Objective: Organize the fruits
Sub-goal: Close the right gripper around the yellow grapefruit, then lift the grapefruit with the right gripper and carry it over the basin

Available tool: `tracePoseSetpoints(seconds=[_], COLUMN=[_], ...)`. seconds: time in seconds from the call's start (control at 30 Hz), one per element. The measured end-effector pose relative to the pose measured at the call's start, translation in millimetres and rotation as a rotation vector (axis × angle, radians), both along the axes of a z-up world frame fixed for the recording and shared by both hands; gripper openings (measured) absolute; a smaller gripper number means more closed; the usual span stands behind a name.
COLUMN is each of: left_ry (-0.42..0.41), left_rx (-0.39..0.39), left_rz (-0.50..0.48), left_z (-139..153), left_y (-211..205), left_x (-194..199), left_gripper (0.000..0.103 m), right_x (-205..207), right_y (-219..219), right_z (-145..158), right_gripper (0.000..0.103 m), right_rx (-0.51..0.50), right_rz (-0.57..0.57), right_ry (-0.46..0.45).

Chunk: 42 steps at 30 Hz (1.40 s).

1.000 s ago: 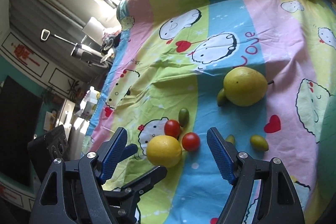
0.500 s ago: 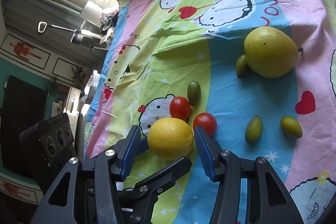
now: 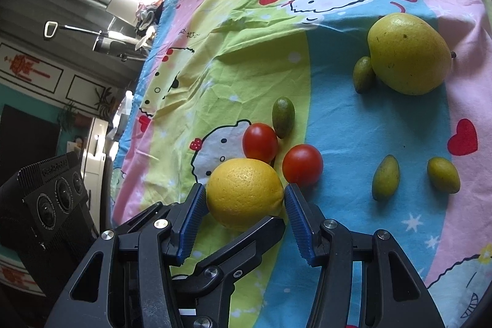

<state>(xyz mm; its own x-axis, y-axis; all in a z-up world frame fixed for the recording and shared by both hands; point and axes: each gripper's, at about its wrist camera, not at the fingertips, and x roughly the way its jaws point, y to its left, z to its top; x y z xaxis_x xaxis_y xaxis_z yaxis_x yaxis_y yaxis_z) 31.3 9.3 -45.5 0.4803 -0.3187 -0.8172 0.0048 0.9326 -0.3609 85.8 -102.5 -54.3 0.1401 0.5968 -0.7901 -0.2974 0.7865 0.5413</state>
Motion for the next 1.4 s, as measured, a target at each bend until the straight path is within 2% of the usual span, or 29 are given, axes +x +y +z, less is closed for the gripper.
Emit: tracePoseSetpoints(seconds=[0.17, 0.37, 0.5, 0.87, 1.3, 1.4], left_ry=[-0.008, -0.007, -0.008, -0.093, -0.208, -0.223], left_rx=[0.029, 0.007, 0.018, 0.034, 0.159, 0.162], left_rz=[0.0, 0.014, 0.008, -0.008, -0.045, -0.051], left_z=[-1.2, -0.6, 1.8, 23.8, 59.2, 65.8], left_y=[-1.2, 1.6, -2.1, -14.9, -46.5, -51.1], left_x=[0.4, 0.5, -1.8, -11.2, -22.1, -22.1], left_gripper=[0.059, 0.059, 0.059, 0.059, 0.059, 0.059], right_x=[-0.4, -1.5, -5.5, -18.9, -39.6, -41.4], right_y=[0.1, -2.7, -2.8, -12.2, -37.6, -43.9], right_z=[0.0, -1.5, 1.1, 25.1, 58.0, 63.7], right_gripper=[0.056, 0.056, 0.056, 0.056, 0.056, 0.056], right_rx=[0.004, 0.021, 0.01, 0.026, 0.086, 0.105], right_rz=[0.007, 0.009, 0.012, -0.003, -0.031, -0.048], right_ry=[-0.007, -0.005, -0.023, -0.098, -0.179, -0.191])
